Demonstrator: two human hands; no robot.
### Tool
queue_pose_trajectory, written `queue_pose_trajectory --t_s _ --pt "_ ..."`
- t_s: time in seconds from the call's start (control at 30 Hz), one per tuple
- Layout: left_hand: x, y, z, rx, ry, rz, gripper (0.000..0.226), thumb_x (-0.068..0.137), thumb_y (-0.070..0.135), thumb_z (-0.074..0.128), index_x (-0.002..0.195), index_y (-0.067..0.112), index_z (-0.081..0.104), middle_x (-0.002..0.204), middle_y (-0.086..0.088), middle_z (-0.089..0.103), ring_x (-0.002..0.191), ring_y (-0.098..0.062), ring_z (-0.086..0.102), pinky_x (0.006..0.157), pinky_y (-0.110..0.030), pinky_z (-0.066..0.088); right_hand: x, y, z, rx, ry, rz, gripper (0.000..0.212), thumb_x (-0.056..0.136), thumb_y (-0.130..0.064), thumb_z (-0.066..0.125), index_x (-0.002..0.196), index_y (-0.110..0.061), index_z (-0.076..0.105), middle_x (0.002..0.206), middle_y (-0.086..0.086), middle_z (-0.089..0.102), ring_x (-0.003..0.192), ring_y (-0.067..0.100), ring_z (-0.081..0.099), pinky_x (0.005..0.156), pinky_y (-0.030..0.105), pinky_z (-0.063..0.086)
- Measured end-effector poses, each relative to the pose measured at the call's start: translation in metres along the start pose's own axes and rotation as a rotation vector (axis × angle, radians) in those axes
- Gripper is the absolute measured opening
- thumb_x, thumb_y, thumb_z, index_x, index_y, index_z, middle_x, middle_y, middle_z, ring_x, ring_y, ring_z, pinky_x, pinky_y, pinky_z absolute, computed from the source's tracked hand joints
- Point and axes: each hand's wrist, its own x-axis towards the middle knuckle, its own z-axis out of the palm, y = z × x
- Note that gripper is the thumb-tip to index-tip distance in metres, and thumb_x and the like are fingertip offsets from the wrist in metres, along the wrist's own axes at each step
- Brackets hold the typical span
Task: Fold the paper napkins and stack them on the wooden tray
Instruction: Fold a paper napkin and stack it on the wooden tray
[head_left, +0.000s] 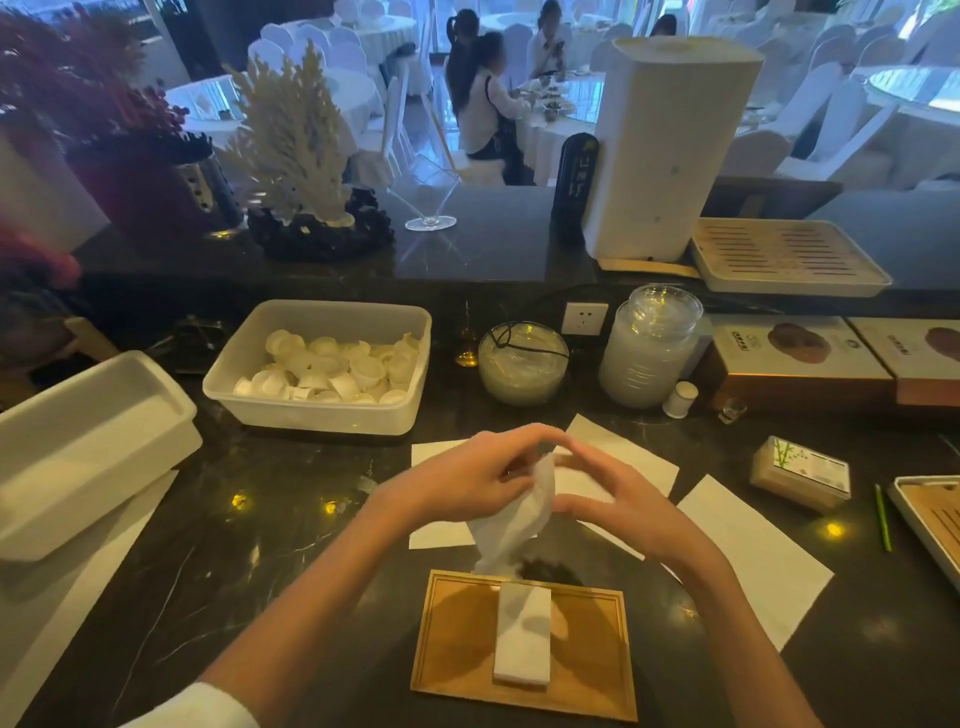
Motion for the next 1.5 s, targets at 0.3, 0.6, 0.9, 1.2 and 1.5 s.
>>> queue_pose_trajectory --t_s 0.3,0.6,0.9,1.2,1.5 --pt "-0.006 0.002 0.003 -0.892 0.405 -0.293 0.04 0.1 0.045 0.054 0.132 0.022 0.06 0.111 0.004 0.074 0.104 -0.014 0.072 0.087 -0.029 0.061 0.003 -0.01 0.018 0.412 0.271 0.026 0.039 0.065 -0.06 0.075 0.1 -0.044 0.071 0.103 -0.016 0.076 0.098 0.014 0.074 0.084 0.039 0.061" --pt "-0.019 0.001 0.035 -0.769 0.605 -0.318 0.017 0.094 0.024 0.07 0.11 0.022 0.072 0.104 0.004 0.079 0.096 -0.011 0.077 0.08 -0.028 0.064 -0.013 -0.013 0.026 0.389 0.364 0.08 0.031 0.061 -0.061 0.075 0.091 -0.055 0.068 0.098 -0.027 0.074 0.091 0.001 0.073 0.066 0.02 0.06" --pt "-0.026 0.014 0.031 -0.795 0.548 -0.238 0.017 0.096 0.02 0.067 0.112 0.023 0.07 0.1 0.011 0.079 0.097 -0.009 0.077 0.073 -0.024 0.063 -0.024 -0.028 0.015 0.405 0.403 0.021 0.04 0.067 -0.045 0.075 0.104 -0.039 0.064 0.097 -0.02 0.074 0.09 0.004 0.073 0.062 0.017 0.059" --pt "-0.035 0.027 0.017 -0.823 0.538 -0.135 0.014 0.098 0.025 0.062 0.109 0.028 0.069 0.101 0.014 0.077 0.101 -0.007 0.074 0.076 -0.025 0.063 -0.031 -0.049 0.012 0.407 0.47 -0.038 0.03 0.075 -0.048 0.066 0.099 -0.031 0.07 0.091 -0.021 0.075 0.089 -0.001 0.071 0.06 0.014 0.058" --pt "-0.033 0.034 0.019 -0.784 0.636 -0.133 0.017 0.094 0.041 0.058 0.1 0.033 0.072 0.094 0.017 0.077 0.096 -0.003 0.074 0.068 -0.02 0.062 -0.032 -0.048 0.014 0.417 0.471 -0.022 0.03 0.076 -0.051 0.065 0.098 -0.031 0.071 0.091 -0.019 0.076 0.088 0.001 0.073 0.062 0.016 0.059"
